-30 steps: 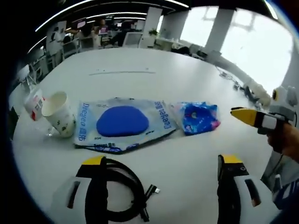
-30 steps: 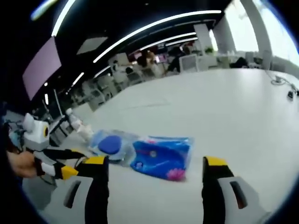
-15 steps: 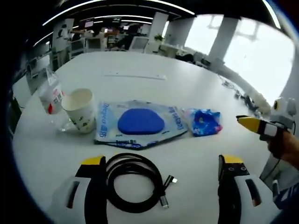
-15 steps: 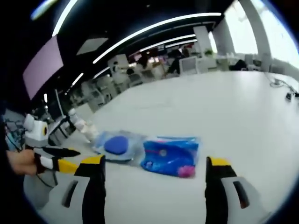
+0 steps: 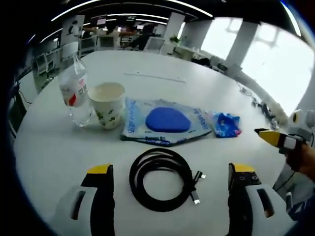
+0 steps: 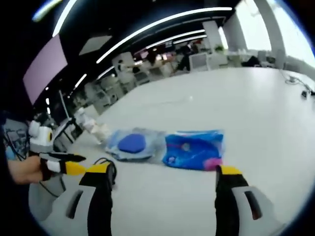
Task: Arrange the tabletop items into an orderly group along one side of the table until the central work area is clear of visible clutter.
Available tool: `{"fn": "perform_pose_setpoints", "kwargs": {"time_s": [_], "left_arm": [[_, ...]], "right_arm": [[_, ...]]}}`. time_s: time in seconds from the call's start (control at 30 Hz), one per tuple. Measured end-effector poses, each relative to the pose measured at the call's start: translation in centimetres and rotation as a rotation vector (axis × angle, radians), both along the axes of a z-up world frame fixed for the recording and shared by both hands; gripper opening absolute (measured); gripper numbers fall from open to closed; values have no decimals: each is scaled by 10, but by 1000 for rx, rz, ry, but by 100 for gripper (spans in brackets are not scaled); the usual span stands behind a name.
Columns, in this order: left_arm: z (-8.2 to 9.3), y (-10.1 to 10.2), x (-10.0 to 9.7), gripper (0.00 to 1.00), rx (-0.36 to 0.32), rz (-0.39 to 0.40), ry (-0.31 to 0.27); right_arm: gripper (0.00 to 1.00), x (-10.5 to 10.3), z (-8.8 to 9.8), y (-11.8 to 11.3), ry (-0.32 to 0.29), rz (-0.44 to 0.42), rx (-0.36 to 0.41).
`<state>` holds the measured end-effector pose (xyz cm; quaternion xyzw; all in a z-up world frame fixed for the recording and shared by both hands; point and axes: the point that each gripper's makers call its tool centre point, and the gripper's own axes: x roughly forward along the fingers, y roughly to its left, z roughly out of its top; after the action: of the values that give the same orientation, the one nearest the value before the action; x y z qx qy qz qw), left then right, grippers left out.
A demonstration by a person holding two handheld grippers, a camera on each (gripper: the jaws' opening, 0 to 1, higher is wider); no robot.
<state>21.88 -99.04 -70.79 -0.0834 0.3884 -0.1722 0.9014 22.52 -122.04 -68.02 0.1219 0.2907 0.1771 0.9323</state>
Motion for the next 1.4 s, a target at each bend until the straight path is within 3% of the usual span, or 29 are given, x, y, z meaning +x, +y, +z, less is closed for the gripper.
{"fn": "perform_pose_setpoints", "kwargs": {"time_s": [0.27, 0.67, 0.83, 0.97, 1.4], "left_arm": [[-1, 17, -1, 93, -16, 20, 10], [-10, 32, -3, 88, -51, 49, 46], [-20, 30, -7, 80, -49, 16, 83], [-25, 34, -10, 78, -50, 35, 92], [-37, 42, -7, 67, -51, 83, 124]], "right_arm": [[82, -6, -3, 16, 4, 19, -13], [76, -2, 2, 58, -17, 84, -35], [73, -6, -11, 92, 21, 156, -31], [72, -12, -21, 119, 46, 230, -36], [63, -18, -44, 165, 124, 330, -4]]}}
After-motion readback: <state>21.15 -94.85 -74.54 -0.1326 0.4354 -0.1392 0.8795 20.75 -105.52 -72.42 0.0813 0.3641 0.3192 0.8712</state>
